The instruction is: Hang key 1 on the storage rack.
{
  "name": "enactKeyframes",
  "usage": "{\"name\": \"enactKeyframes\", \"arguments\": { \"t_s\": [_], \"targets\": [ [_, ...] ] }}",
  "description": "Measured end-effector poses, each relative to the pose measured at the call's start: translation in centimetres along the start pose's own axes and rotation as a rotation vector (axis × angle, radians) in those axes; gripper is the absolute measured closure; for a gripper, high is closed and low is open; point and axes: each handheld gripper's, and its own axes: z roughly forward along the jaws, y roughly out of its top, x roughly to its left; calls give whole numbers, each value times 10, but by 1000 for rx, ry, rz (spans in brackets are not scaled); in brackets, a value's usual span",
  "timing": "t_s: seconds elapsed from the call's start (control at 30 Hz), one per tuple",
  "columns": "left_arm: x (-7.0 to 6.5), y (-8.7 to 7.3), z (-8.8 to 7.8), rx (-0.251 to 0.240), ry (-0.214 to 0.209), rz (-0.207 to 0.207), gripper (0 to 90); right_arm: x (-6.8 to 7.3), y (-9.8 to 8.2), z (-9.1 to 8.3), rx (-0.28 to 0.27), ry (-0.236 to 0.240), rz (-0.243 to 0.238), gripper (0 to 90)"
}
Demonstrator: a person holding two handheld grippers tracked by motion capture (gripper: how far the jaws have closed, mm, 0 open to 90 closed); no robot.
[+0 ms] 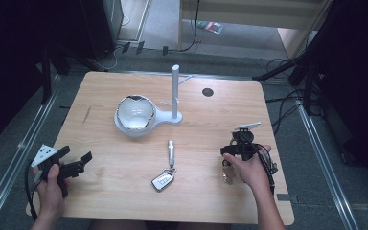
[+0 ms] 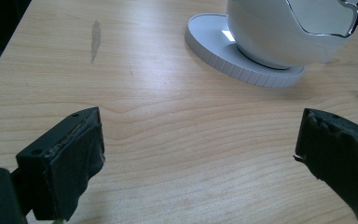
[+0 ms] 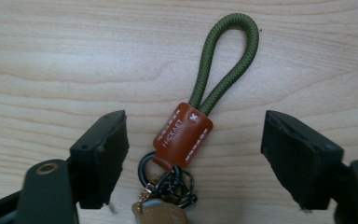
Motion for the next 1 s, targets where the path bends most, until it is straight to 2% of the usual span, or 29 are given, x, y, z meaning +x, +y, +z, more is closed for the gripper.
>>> {"name": "enactKeyframes", "arguments": {
  "t_s": [0.03, 0.27, 0.37, 0.47, 0.53, 0.6, 0.67, 0.7, 0.83, 1.0],
  "targets": [
    [0, 0, 0, 0, 0, 0, 17, 1, 2, -1, 8, 4, 16, 282],
    [0, 0, 0, -1, 1, 0, 17, 4, 8, 2, 63, -25, 46, 352],
    [0, 0, 0, -4, 0, -2, 17, 5, 10, 3, 79, -34, 68, 350],
    [0, 0, 0, -4, 0, -3, 17, 6, 11, 6, 105, -18, 106, 368],
    [0, 0, 0, -3, -1, -2, 17, 7, 12, 6, 107, -31, 127, 434],
    [0, 0, 0, -4, -1, -3, 17, 6, 15, 5, 109, -18, 181, 477],
    [0, 0, 0, -4, 0, -3, 17, 7, 15, 5, 112, -11, 191, 484],
    [0, 0, 0, -4, 1, -2, 17, 8, 15, 7, 125, -31, 181, 500],
    [0, 0, 0, -5, 1, -4, 17, 10, 15, 10, 148, -52, 172, 514],
    [0, 0, 0, -5, 1, -4, 17, 10, 16, 12, 168, -52, 200, 559]
  ]
}}
